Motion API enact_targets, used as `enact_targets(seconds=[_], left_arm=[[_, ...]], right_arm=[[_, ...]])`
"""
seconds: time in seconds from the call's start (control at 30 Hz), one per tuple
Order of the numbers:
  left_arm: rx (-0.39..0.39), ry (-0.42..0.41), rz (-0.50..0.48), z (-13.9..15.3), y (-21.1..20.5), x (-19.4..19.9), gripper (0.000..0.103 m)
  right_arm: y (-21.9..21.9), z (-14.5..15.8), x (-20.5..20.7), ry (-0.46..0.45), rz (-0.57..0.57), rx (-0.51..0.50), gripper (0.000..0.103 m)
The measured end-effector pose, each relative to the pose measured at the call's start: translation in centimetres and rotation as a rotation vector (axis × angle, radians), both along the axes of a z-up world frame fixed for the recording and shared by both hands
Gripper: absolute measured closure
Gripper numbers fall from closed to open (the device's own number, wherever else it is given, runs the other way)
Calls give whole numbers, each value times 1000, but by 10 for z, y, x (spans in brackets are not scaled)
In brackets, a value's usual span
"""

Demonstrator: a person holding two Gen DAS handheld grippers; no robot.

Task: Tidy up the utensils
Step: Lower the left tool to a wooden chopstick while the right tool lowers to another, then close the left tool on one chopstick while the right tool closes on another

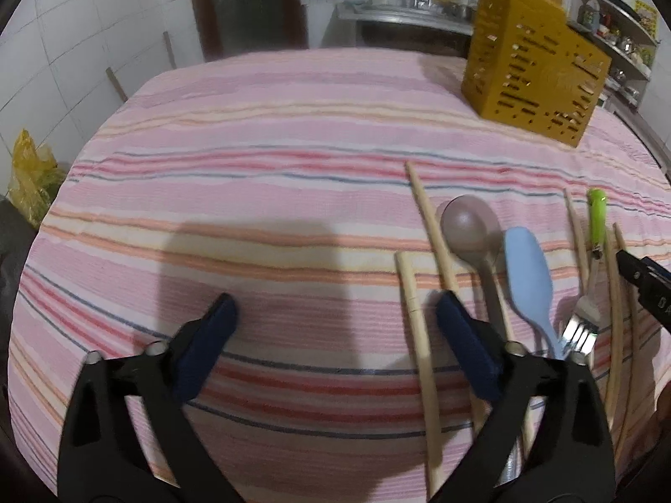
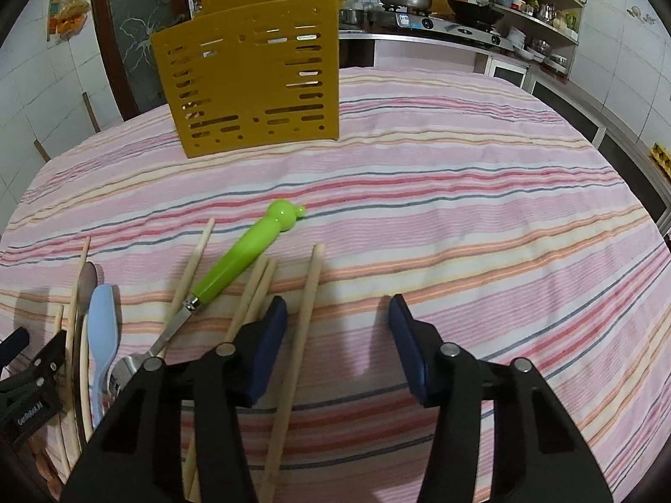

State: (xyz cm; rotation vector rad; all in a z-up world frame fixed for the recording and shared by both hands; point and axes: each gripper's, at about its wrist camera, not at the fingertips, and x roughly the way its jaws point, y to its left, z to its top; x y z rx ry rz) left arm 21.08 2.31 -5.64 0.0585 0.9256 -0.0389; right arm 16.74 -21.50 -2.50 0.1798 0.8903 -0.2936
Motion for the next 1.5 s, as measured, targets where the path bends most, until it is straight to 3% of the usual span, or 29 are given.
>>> enact_targets(seconds=[0.13, 0.2, 0.27, 0.37, 0.47, 0.73, 0.87, 1.03, 1.3, 1.5], left_arm=[[-22, -3, 28, 5, -3, -6, 44], [-27, -4, 17, 7, -11, -12, 65], [-8, -7, -9, 7, -20, -17, 70], [38, -19, -18, 3, -29, -21, 72], [3, 6, -1, 6, -27, -21, 76], [-9, 17, 12, 4, -26, -11, 79], [-34, 31, 14, 5, -24, -5, 86], [-48, 30, 7, 6, -23, -4, 97], [-65, 4, 18, 11, -19, -10, 99], [-71, -77, 33, 30, -17, -19, 99]], right_arm=[[-5, 0, 0, -6, -11, 21, 53], [-5, -1, 1, -9, -12, 19, 53], [-4, -1, 2, -11, -11, 17, 55], [-3, -1, 3, -17, 2, 24, 62], [-4, -1, 2, -23, 16, 35, 72], [-5, -2, 10, -16, 42, 52, 82], [-5, -1, 12, -9, 59, 55, 92], [-5, 1, 12, -6, 81, 52, 94], [-10, 21, 2, -82, 100, 74, 97], [-18, 39, -7, -161, 111, 71, 97]])
